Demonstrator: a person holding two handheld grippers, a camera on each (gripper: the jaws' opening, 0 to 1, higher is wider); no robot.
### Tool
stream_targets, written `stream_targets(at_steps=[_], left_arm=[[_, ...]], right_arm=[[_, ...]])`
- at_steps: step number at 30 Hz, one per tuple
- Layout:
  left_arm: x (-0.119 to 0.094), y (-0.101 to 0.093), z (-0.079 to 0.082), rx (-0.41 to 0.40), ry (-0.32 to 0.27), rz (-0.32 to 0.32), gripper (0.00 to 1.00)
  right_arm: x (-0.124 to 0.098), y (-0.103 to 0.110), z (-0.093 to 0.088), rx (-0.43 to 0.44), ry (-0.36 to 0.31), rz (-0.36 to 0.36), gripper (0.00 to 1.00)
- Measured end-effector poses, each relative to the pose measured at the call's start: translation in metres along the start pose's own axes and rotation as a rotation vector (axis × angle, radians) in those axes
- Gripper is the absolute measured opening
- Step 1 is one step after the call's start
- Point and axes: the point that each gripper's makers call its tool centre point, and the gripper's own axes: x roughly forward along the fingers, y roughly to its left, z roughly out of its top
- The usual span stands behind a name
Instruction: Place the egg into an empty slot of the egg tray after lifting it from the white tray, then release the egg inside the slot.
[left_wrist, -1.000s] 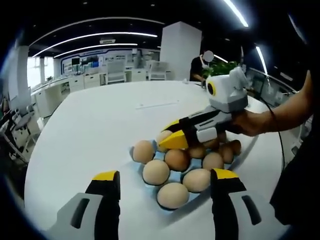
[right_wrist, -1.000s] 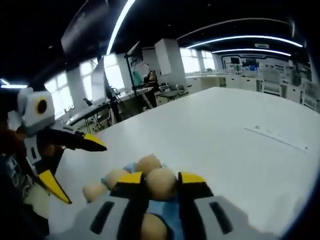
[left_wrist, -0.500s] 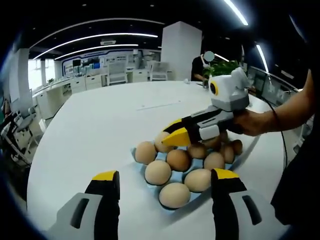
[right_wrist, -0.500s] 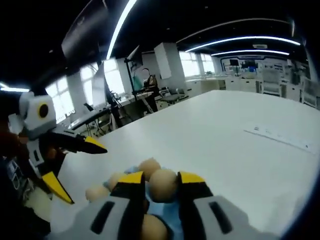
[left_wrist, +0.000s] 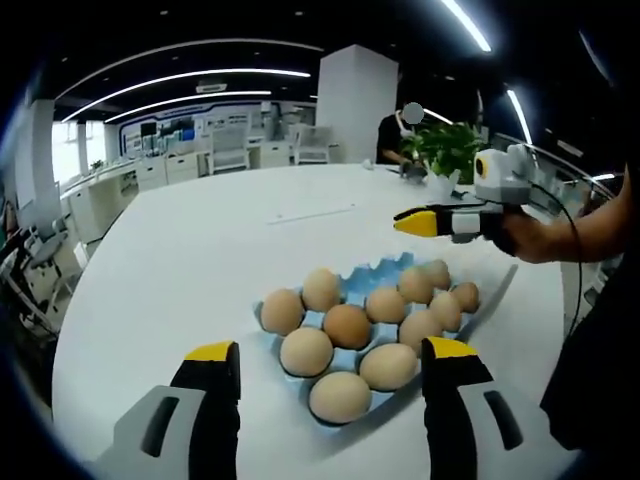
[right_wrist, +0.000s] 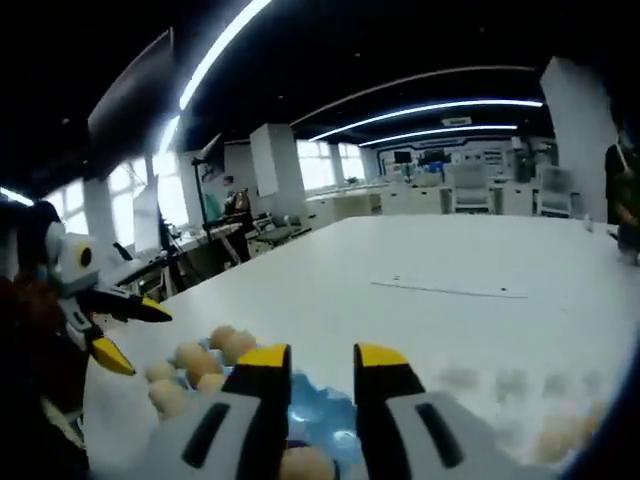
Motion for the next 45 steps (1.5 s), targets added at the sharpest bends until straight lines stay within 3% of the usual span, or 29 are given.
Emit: stream_targets(at_steps=[5, 13, 22, 34, 39, 43, 45], left_arm=[[0.001, -0.002, 0.002, 0.007, -0.004, -0.008, 0.73], [0.001, -0.001, 0.002, 0.01, -0.001, -0.009, 0.73], [0.001, -0.001, 0.004, 0.011, -0.002, -0.008, 0.73], [0.0, -0.003, 0.004, 0.011, -0.001, -0.012, 0.72], [0.0, -0.002, 0.003, 0.009, -0.001, -0.009, 0.72], [0.0, -0.003, 0.003, 0.009, -0.003, -0.008, 0.72], [-0.002, -0.002, 0.003, 0.008, -0.007, -0.005, 0.72]], right_arm=[[-0.037, -0.064, -0.01, 0.073, -0.008, -0.189, 0.24], [-0.062, -0.106, -0.012, 0.04, 0.0, -0.307, 0.24], [-0.072, -0.128, -0.019, 0.012, 0.032, -0.382, 0.24], [-0.069, -0.135, -0.044, 0.011, 0.103, -0.381, 0.25], [-0.066, -0.132, -0.045, -0.092, 0.131, -0.377, 0.26], [-0.069, -0.131, -0.043, -0.066, 0.133, -0.374, 0.24], [-0.072, -0.128, -0.034, -0.069, 0.101, -0.377, 0.24]])
